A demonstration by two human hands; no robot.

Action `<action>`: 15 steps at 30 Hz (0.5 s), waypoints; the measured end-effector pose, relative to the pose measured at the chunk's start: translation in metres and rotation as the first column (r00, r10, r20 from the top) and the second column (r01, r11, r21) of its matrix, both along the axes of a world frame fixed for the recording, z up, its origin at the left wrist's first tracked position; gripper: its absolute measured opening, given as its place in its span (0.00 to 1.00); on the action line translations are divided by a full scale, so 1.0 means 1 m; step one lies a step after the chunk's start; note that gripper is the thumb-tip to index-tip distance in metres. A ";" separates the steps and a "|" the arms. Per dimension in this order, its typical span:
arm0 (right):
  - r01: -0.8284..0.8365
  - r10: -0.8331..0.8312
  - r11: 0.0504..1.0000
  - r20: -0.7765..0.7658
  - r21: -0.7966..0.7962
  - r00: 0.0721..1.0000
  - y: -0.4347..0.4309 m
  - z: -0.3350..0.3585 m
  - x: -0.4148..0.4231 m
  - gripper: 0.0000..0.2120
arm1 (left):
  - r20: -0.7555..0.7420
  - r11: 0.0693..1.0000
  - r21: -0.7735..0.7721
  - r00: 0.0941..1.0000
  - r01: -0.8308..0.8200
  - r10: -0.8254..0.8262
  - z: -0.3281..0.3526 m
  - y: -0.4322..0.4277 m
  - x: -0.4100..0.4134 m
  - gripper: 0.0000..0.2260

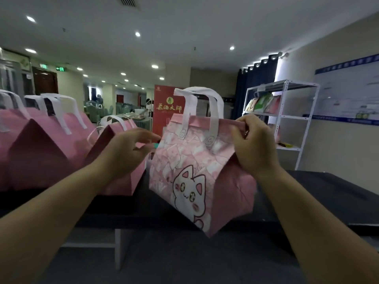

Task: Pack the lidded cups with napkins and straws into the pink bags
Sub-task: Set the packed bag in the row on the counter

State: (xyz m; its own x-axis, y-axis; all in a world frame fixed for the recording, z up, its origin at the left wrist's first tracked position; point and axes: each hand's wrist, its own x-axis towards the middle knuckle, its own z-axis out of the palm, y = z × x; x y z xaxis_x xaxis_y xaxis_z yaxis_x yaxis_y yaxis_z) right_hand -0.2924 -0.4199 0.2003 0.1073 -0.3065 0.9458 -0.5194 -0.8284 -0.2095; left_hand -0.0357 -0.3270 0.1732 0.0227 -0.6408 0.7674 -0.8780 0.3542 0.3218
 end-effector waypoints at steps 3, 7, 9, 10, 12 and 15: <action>0.046 -0.045 0.998 -0.030 0.048 0.999 -0.007 -0.016 0.026 0.09 | -0.114 0.992 0.101 0.991 0.082 -0.070 -0.025 -0.016 -0.005 0.10; 0.072 -0.070 0.982 -0.017 0.172 0.997 -0.018 -0.046 0.053 0.09 | -0.177 0.950 0.279 0.979 0.144 -0.097 -0.049 -0.031 -0.013 0.16; 0.012 -0.008 0.972 -0.021 0.234 1.000 -0.023 -0.056 0.061 0.09 | -0.207 0.927 0.333 0.973 0.171 -0.105 -0.059 -0.034 -0.019 0.26; -0.024 0.036 0.966 -0.040 0.256 0.999 -0.025 -0.058 0.063 0.11 | -0.207 0.920 0.351 0.973 0.173 -0.104 -0.063 -0.036 -0.022 0.28; -0.118 0.147 0.943 -0.071 0.313 0.987 -0.029 -0.062 0.065 0.14 | -0.162 0.924 0.362 0.984 0.126 -0.071 -0.071 -0.040 -0.024 0.28; -0.208 0.279 0.884 -0.116 0.418 0.953 -0.031 -0.073 0.061 0.14 | -0.138 0.941 0.334 0.990 0.056 -0.010 -0.077 -0.046 -0.019 0.27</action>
